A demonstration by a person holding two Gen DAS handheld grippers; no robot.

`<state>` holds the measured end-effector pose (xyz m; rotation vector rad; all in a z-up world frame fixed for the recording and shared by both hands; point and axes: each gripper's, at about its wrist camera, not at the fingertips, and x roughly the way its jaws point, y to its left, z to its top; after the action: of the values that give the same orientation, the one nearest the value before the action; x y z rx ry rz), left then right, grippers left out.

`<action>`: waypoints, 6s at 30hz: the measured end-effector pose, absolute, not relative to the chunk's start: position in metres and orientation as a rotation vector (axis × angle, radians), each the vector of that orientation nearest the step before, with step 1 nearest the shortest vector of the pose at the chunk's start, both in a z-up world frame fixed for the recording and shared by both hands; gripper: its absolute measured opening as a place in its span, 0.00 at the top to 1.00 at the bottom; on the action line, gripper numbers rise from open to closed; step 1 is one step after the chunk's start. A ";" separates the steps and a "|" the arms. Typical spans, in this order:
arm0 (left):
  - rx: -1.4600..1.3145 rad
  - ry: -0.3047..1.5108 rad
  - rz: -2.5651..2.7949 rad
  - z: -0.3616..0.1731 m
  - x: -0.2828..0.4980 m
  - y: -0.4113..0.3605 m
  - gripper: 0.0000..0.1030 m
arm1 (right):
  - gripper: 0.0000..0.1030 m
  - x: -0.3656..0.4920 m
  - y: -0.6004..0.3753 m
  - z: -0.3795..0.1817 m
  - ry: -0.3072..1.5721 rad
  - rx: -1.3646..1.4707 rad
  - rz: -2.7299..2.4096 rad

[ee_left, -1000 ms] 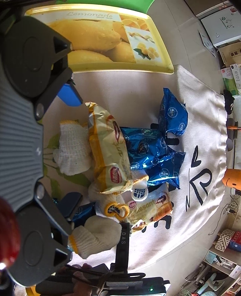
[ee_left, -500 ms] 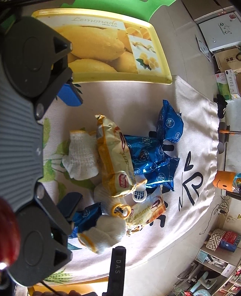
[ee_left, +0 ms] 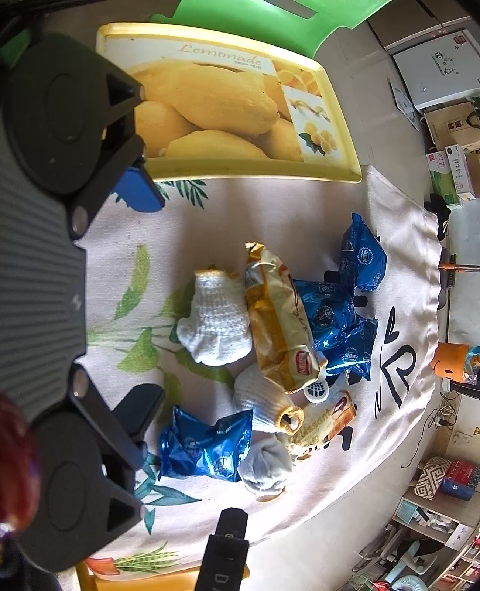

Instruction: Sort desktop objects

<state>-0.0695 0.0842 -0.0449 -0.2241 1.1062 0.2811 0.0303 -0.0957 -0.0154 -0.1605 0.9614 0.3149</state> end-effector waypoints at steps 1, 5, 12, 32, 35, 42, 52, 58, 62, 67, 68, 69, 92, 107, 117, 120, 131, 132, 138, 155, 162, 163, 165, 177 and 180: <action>-0.231 1.105 0.282 -0.045 -0.072 0.083 0.01 | 0.00 0.029 -0.096 -0.016 0.966 -0.156 0.311; -0.257 1.114 0.295 -0.047 -0.082 0.081 0.01 | 0.00 0.020 -0.094 -0.018 0.966 -0.164 0.324; -0.310 1.111 0.313 -0.042 -0.097 0.079 0.01 | 0.00 0.006 -0.092 -0.016 0.931 -0.178 0.389; -0.323 1.093 0.366 -0.025 -0.116 0.071 0.01 | 0.00 -0.018 -0.085 -0.017 0.886 -0.241 0.436; -0.318 1.085 0.374 -0.020 -0.117 0.071 0.01 | 0.00 -0.017 -0.086 -0.020 0.917 -0.231 0.459; -0.260 1.073 0.389 -0.012 -0.112 0.064 0.01 | 0.00 -0.013 -0.092 -0.021 0.941 -0.178 0.457; -0.172 1.095 0.416 -0.009 -0.104 0.054 0.01 | 0.00 0.001 -0.104 -0.029 0.979 -0.098 0.402; -0.143 1.122 0.420 -0.015 -0.102 0.050 0.00 | 0.00 0.007 -0.107 -0.036 1.027 -0.083 0.381; -0.142 1.132 0.420 -0.019 -0.102 0.049 0.01 | 0.00 0.006 -0.105 -0.038 1.027 -0.101 0.379; -0.149 1.129 0.416 -0.017 -0.101 0.050 0.01 | 0.00 0.006 -0.103 -0.038 1.028 -0.105 0.377; -0.150 1.128 0.415 -0.017 -0.101 0.049 0.01 | 0.00 0.006 -0.103 -0.038 1.028 -0.105 0.377; -0.151 1.126 0.413 -0.016 -0.101 0.049 0.01 | 0.00 0.006 -0.103 -0.038 1.029 -0.106 0.378; -0.159 1.120 0.401 -0.017 -0.098 0.048 0.00 | 0.00 0.007 -0.102 -0.038 1.026 -0.115 0.372; -0.151 1.114 0.406 -0.016 -0.097 0.047 0.00 | 0.00 0.007 -0.099 -0.039 1.023 -0.122 0.375; -0.146 1.109 0.410 -0.014 -0.098 0.047 0.00 | 0.00 0.007 -0.099 -0.039 1.023 -0.124 0.375; -0.143 1.108 0.408 -0.014 -0.097 0.047 0.01 | 0.00 0.007 -0.099 -0.039 1.025 -0.131 0.375; -0.142 1.109 0.411 -0.013 -0.097 0.046 0.00 | 0.00 0.007 -0.099 -0.038 1.017 -0.133 0.371; -0.142 1.111 0.413 -0.013 -0.097 0.046 0.00 | 0.00 0.007 -0.099 -0.038 1.016 -0.132 0.371; -0.138 1.112 0.421 -0.012 -0.098 0.046 0.01 | 0.00 0.008 -0.101 -0.037 1.017 -0.116 0.365; -0.210 1.131 0.462 -0.033 -0.098 0.046 0.00 | 0.00 0.010 -0.102 -0.039 1.017 -0.118 0.339; -0.211 1.140 0.465 -0.037 -0.090 0.040 0.00 | 0.00 0.009 -0.098 -0.040 1.019 -0.135 0.353; -0.208 1.144 0.465 -0.038 -0.089 0.039 0.00 | 0.00 0.009 -0.098 -0.039 1.017 -0.136 0.355; -0.208 1.154 0.469 -0.041 -0.087 0.039 0.00 | 0.00 0.009 -0.097 -0.039 1.017 -0.139 0.354; -0.203 1.200 0.493 -0.059 -0.078 0.034 0.00 | 0.00 0.014 -0.098 -0.037 1.022 -0.112 0.356; -0.191 1.199 0.488 -0.063 -0.077 0.031 0.00 | 0.00 0.014 -0.097 -0.036 1.025 -0.115 0.364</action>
<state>-0.0765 0.0315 -0.0626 -0.1915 1.1993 0.4880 0.0138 -0.0965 -0.0364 -0.1151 1.0251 0.3643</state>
